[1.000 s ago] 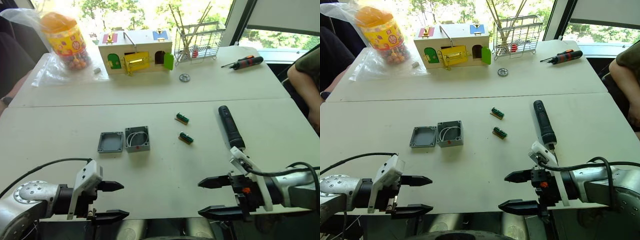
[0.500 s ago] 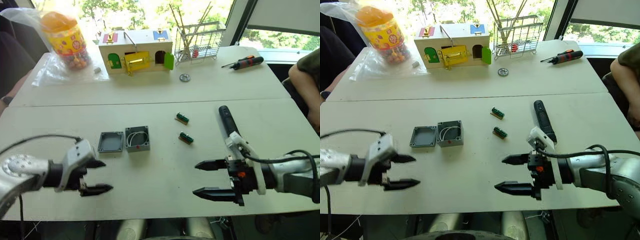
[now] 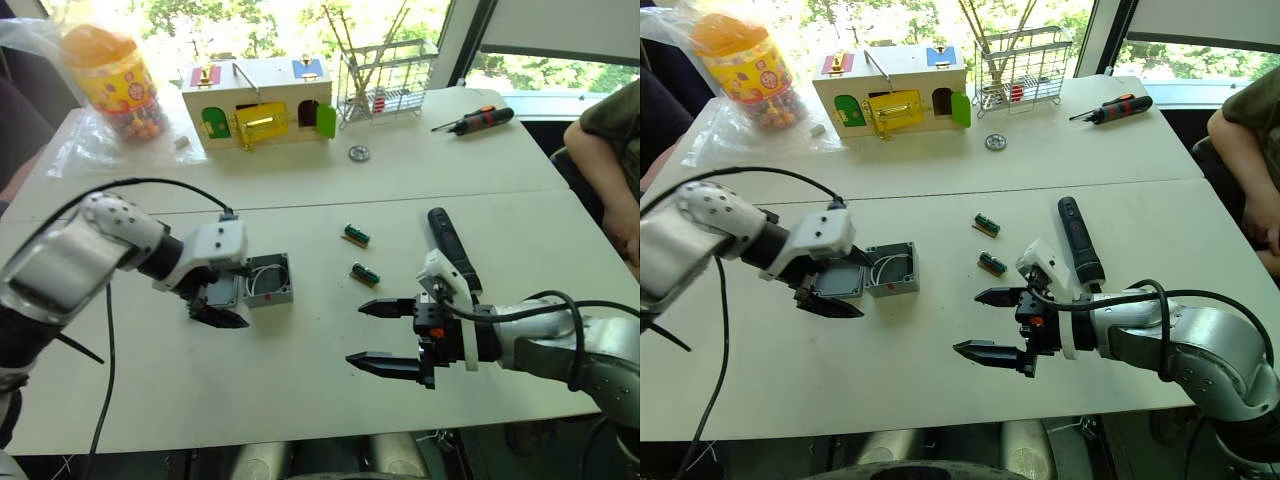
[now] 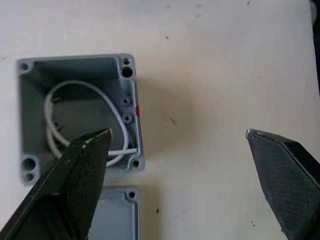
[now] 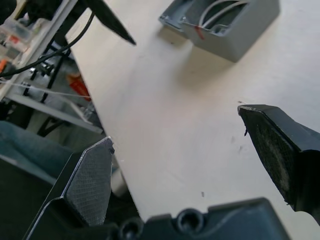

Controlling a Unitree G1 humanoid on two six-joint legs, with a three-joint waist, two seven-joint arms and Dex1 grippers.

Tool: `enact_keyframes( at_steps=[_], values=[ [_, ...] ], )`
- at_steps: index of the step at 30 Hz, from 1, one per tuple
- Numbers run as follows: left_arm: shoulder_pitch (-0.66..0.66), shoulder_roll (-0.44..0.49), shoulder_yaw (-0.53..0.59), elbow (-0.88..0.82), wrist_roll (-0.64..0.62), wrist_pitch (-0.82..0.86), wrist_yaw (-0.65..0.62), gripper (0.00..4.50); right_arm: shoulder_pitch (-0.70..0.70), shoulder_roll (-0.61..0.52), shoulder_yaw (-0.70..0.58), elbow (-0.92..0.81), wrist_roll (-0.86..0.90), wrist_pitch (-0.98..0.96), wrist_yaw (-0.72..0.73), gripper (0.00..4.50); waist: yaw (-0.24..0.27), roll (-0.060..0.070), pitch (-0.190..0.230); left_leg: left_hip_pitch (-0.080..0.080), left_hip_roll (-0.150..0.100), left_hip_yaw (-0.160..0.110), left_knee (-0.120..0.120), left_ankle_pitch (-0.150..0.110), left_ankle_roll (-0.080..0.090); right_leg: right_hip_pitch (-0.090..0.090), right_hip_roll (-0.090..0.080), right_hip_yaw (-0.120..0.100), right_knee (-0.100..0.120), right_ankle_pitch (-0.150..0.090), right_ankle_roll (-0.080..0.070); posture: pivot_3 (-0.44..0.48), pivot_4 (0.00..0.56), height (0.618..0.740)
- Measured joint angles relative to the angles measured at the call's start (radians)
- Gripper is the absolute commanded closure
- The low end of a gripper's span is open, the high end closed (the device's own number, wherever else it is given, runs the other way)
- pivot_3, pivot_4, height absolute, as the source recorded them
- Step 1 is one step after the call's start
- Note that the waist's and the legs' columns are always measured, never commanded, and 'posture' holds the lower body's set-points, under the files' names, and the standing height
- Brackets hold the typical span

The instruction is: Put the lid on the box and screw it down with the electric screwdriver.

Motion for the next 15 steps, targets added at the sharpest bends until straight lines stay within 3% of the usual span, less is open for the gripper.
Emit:
enact_keyframes(
  at_steps=[3, 8, 11, 15],
  values=[
    [-0.017, -0.08, -0.052, 0.059, 0.064, -0.017, 0.0, 0.1, 0.02, 0.039, 0.014, -0.001, -0.038, -0.019, -0.022, 0.0, 0.0, 0.0, 0.0, 0.0, 0.0, 0.0, 0.0, 0.0, 0.0, -0.001, 0.002, 0.0, 0.001, 0.0, 0.0, 0.0, 0.15, 0.74],
    [-0.021, -0.128, -0.08, 0.126, 0.133, -0.063, -0.008, 0.1, 0.028, 0.078, 0.022, -0.01, -0.073, -0.024, -0.055, 0.0, -0.001, 0.0, 0.0, 0.0, 0.0, -0.001, 0.001, 0.0, -0.001, -0.001, 0.002, 0.0, 0.002, 0.0, 0.0, 0.0, 0.15, 0.74],
    [-0.021, -0.142, -0.08, 0.141, 0.156, -0.085, -0.019, 0.91, 0.035, 0.093, 0.021, -0.018, -0.079, -0.025, -0.069, 0.0, -0.001, 0.0, 0.0, 0.0, 0.0, -0.001, 0.001, 0.0, -0.001, -0.001, 0.002, 0.0, 0.003, 0.0, 0.001, 0.0, 0.15, 0.74],
    [-0.021, -0.166, -0.08, 0.15, 0.185, -0.102, -0.028, 2.88, 0.04, 0.102, 0.021, -0.02, -0.083, -0.025, -0.084, 0.0, 0.003, 0.0, 0.0, 0.0, 0.0, -0.001, 0.002, 0.0, -0.001, -0.001, 0.002, 0.0, 0.003, 0.0, 0.001, 0.0, 0.15, 0.74]
  ],
)
